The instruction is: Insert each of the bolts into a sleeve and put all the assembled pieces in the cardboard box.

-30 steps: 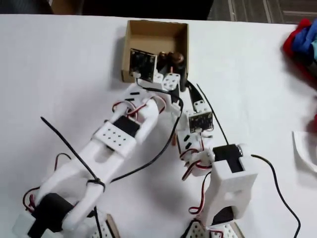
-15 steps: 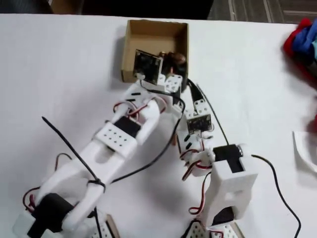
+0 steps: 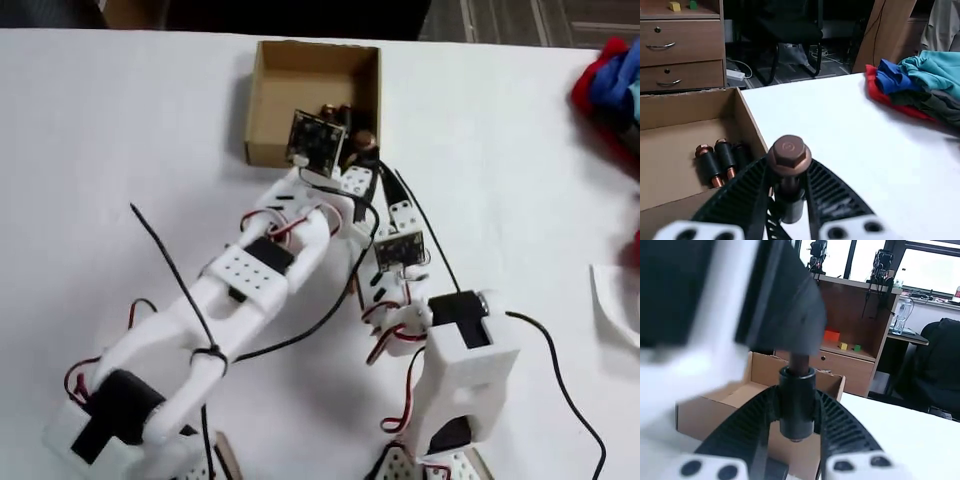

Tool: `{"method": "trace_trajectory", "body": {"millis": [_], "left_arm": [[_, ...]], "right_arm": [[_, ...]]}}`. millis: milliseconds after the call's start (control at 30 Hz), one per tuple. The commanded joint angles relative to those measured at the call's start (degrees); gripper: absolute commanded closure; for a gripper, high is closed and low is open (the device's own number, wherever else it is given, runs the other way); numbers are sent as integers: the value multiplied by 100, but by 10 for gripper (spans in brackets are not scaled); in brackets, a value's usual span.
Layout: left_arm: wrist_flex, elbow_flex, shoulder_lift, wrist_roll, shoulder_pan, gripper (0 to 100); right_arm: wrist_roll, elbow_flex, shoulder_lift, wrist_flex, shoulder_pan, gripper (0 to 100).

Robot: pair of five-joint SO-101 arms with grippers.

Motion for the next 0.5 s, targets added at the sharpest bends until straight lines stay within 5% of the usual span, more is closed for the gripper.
{"method": "trace_trajectory", "body": {"millis": [0, 267, 467], "left_arm": [[-114, -242, -123, -9, 53, 967], [290, -268, -141, 26, 9, 677], [290, -514, -141, 26, 9, 669]], "right_arm": [[35, -176, -48, -145, -48, 978], [35, -176, -13, -127, -13, 978], [44, -176, -4, -101, -4, 978]]}}
